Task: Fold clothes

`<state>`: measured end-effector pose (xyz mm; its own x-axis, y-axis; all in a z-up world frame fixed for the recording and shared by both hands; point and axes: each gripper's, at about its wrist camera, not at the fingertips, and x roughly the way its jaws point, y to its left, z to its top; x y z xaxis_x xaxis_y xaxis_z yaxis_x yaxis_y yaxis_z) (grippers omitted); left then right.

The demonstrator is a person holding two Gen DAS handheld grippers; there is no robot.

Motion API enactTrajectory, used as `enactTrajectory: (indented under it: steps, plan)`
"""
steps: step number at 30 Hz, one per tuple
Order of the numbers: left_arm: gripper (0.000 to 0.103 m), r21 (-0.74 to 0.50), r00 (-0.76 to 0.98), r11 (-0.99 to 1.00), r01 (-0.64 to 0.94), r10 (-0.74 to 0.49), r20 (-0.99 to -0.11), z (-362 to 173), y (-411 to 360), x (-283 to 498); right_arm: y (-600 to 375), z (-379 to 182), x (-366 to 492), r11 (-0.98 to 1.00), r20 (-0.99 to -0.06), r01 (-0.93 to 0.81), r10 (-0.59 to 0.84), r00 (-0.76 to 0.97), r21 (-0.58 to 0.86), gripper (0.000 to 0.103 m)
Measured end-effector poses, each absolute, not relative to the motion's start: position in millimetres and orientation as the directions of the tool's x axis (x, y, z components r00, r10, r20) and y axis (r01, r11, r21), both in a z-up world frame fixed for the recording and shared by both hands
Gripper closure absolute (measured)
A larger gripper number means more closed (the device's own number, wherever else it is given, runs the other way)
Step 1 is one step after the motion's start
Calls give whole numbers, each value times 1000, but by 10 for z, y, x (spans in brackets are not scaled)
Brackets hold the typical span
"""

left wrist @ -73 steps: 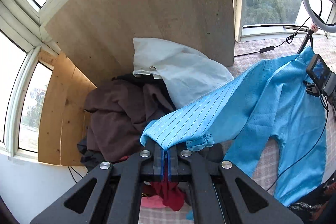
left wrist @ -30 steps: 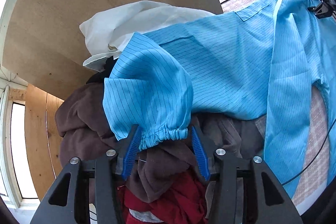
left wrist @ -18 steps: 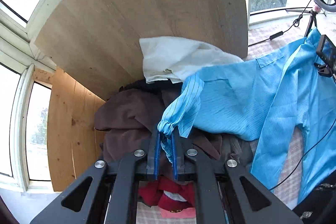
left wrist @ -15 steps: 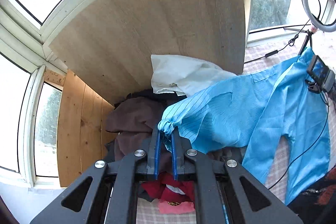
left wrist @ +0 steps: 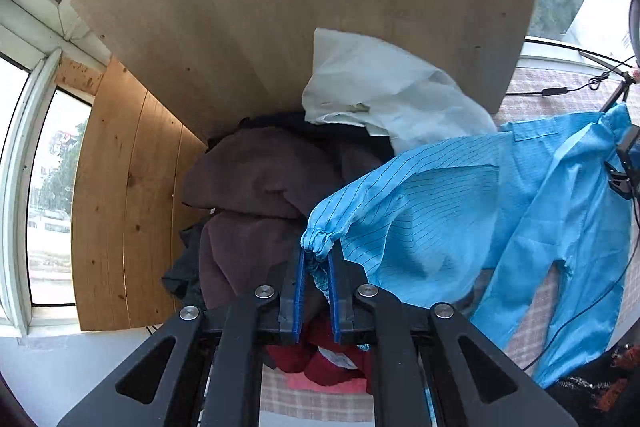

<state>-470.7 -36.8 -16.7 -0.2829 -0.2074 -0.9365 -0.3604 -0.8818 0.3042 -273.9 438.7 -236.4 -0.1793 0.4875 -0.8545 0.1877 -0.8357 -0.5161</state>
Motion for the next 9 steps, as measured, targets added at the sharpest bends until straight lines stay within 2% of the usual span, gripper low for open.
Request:
enactTrajectory:
  steps: [2,4,8,9]
  plan:
    - [81,338,-223,-899,-278,-282,-933,-567,-614,-4929,4331,-2356,-2702,-829,-849,192,497,-178,-526,50]
    - [81,323,-182,-920,-222,-286,-941,-761,-844,-4984,4330,-2361,-2713,-828,-848,192,501,-172,-528,50]
    - [76,292,-227,-935,-200,-246,-942,-605,-1112,-4665,4352,-2363,-2738,-833,-852,183,498,-159,-521,50]
    - [67,290,-242,-936,-198,-240,-940,-528,-1181,-4546,4354,-2367,-2746,-833,-851,182,501,-156,-523,50]
